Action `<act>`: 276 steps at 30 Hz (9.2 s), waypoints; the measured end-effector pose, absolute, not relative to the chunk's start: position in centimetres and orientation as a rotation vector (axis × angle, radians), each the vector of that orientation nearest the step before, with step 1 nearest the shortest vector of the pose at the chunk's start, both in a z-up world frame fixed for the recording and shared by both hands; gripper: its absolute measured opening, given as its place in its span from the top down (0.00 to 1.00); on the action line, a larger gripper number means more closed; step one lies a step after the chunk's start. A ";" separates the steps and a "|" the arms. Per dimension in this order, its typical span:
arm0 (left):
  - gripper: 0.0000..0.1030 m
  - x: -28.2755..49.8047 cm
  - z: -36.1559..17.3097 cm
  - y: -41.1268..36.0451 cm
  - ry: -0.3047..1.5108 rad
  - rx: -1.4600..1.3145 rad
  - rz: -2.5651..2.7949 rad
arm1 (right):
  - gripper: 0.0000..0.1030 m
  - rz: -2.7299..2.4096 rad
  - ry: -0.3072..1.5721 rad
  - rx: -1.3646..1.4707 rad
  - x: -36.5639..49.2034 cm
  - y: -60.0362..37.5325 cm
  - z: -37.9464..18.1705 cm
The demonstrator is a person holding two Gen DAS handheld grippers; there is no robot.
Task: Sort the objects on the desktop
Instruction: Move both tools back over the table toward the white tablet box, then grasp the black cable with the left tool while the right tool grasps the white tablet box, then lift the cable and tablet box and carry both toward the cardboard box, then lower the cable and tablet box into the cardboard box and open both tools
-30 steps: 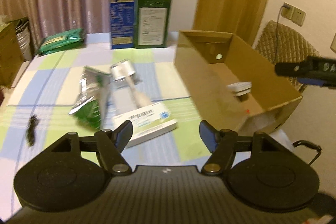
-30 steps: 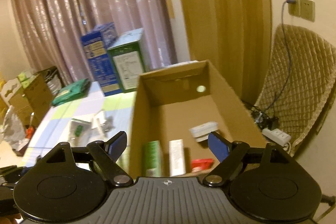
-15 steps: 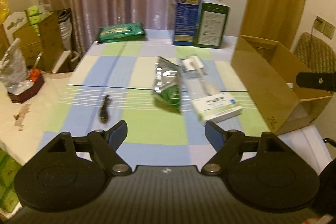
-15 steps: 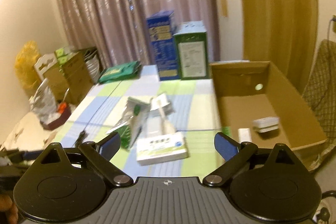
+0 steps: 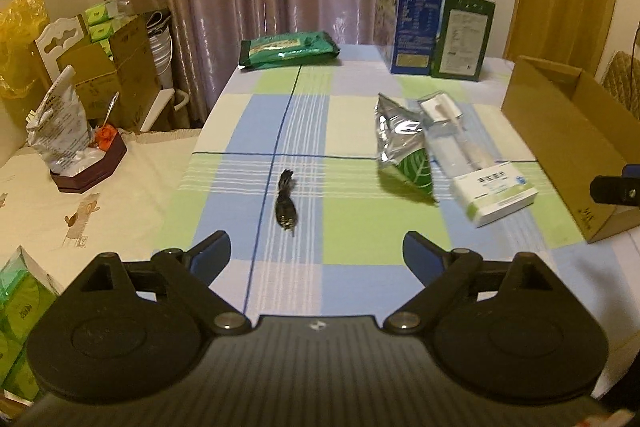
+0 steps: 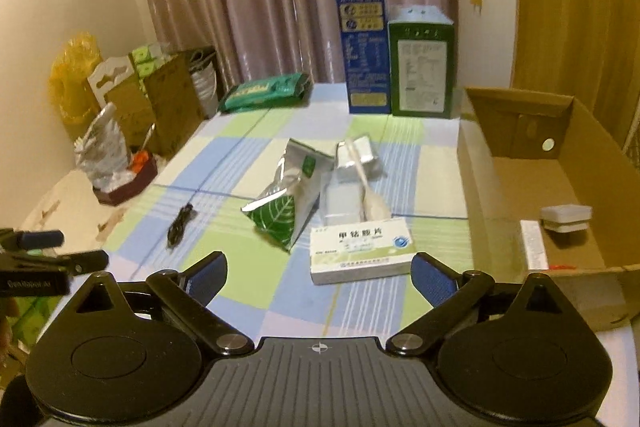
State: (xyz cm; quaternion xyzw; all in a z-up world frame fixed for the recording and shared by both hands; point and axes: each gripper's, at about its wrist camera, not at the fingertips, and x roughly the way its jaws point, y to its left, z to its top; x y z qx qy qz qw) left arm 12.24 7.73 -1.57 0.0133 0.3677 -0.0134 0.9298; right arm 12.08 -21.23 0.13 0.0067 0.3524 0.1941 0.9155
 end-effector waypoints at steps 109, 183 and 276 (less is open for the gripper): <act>0.76 27.2 -13.8 10.8 0.790 -0.017 0.042 | 0.34 0.298 0.813 -0.047 17.7 -17.1 -13.6; 0.92 16.8 -8.5 -5.0 0.779 0.004 -0.360 | 0.34 0.131 0.700 -0.027 13.4 -22.6 -8.6; 0.40 20.8 0.5 -21.8 0.708 -0.100 -0.410 | 0.20 0.013 0.648 0.173 18.8 -44.6 1.9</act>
